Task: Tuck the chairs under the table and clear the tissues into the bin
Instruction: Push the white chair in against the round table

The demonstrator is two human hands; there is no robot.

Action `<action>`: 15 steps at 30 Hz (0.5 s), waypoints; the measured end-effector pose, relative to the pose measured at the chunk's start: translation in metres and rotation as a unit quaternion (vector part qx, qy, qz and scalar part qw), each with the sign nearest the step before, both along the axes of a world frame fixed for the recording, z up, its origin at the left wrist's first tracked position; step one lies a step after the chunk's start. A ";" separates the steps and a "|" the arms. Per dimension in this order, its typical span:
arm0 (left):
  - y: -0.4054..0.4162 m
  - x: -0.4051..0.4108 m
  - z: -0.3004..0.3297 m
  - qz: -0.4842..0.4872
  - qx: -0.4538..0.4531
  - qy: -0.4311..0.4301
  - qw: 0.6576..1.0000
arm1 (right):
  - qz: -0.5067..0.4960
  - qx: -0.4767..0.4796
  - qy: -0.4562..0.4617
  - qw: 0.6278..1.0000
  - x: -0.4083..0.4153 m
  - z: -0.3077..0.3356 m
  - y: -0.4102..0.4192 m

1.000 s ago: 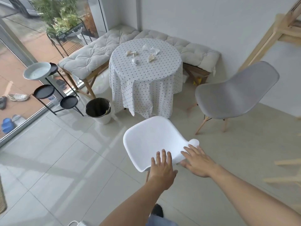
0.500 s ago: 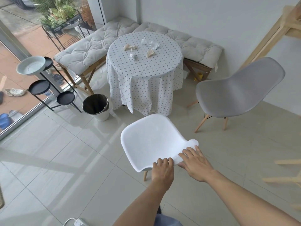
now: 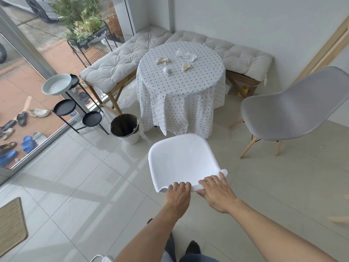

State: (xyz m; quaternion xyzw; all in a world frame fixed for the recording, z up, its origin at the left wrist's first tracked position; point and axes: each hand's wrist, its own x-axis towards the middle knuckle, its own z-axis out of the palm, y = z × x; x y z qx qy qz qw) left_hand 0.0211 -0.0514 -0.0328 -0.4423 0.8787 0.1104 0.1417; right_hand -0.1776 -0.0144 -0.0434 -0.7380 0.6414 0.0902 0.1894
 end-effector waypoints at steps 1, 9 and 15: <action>-0.006 0.007 0.001 0.000 -0.003 0.000 1.000 | -0.002 0.004 -0.009 1.000 0.006 0.000 -0.005; -0.057 0.058 0.000 -0.017 -0.018 -0.014 1.000 | -0.020 0.029 -0.041 0.999 0.053 -0.004 -0.052; -0.124 0.092 -0.006 -0.038 -0.008 -0.005 0.999 | -0.042 0.033 -0.039 0.998 0.087 -0.001 -0.108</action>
